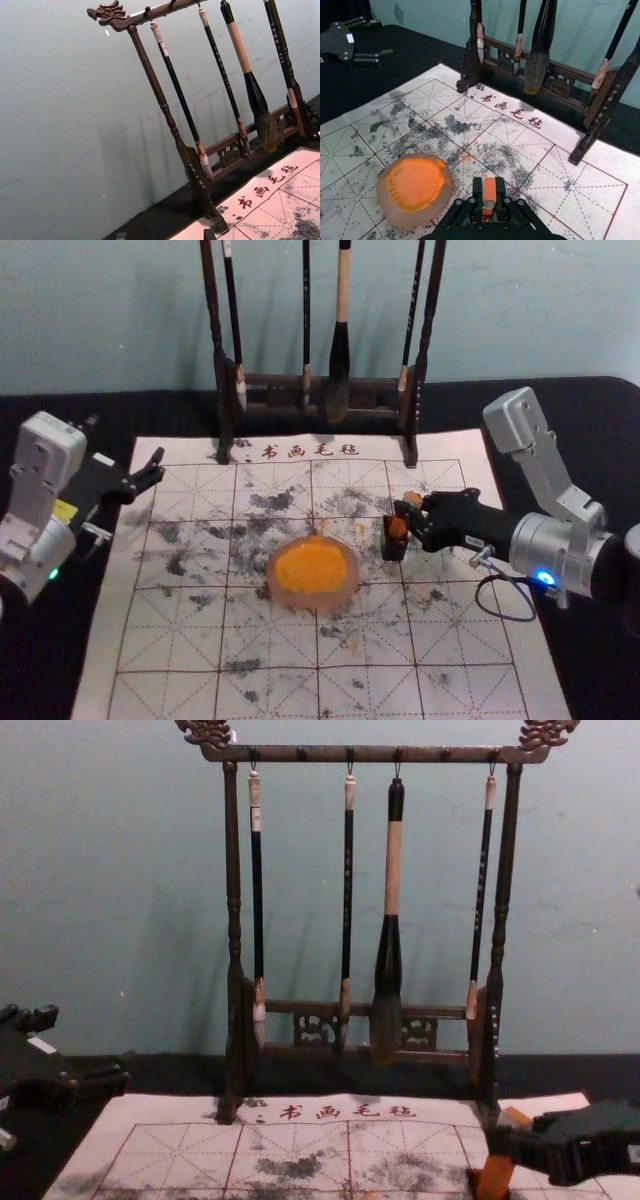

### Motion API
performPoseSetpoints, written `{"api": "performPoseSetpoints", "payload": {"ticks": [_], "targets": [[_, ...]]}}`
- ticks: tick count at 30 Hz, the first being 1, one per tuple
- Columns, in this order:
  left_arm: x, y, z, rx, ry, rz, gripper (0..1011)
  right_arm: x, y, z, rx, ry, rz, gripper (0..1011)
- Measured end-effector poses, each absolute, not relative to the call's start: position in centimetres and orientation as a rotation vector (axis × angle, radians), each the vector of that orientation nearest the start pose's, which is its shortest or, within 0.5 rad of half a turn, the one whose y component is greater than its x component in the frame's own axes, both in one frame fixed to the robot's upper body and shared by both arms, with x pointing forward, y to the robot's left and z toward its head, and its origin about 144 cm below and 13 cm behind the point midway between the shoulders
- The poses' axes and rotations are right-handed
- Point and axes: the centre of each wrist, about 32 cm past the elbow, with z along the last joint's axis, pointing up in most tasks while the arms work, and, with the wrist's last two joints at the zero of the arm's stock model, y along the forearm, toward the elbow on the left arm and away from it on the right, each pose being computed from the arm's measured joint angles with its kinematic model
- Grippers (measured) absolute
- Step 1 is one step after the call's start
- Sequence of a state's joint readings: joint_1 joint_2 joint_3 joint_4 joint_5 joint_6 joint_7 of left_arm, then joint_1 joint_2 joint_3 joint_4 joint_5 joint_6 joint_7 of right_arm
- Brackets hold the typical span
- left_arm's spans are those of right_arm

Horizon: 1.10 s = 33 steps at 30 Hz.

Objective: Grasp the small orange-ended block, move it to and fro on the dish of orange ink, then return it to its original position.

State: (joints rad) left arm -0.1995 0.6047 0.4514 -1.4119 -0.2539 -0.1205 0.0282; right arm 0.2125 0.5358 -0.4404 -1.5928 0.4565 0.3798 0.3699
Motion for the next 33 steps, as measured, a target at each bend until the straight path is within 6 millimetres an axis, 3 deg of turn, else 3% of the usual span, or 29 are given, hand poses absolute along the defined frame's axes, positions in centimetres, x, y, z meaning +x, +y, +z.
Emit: {"api": "performPoseSetpoints", "payload": {"ticks": [33], "targets": [[48.9,31.0,114.0,0.304,-0.285,1.248,1001,49.3,-24.5,117.4,-0.442,0.156,-0.816,114]]}}
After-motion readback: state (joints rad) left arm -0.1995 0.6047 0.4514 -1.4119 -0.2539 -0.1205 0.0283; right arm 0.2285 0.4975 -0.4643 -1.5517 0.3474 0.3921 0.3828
